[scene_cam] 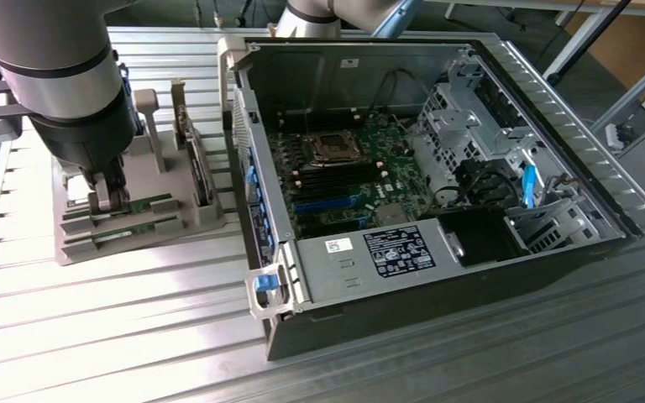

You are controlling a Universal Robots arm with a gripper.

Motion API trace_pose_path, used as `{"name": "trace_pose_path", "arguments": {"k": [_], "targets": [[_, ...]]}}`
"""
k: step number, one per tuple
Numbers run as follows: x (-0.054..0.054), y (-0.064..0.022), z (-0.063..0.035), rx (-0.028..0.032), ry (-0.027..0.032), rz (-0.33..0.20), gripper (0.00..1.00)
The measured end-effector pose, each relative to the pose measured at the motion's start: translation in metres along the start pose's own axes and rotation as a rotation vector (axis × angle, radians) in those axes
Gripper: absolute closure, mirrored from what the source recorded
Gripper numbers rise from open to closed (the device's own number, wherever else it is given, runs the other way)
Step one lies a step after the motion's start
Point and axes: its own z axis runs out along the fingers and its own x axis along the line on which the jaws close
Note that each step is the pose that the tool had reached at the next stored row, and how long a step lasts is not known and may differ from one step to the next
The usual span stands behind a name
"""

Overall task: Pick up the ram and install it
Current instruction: 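Pick up the ram and move it above insertion slot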

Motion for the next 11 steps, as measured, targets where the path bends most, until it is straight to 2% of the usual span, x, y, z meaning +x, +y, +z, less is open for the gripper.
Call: {"name": "trace_pose_path", "arguments": {"k": [11], "targets": [[0.0010, 0.0016, 0.0031, -0.0001, 0.0000, 0.000, 0.78]]}}
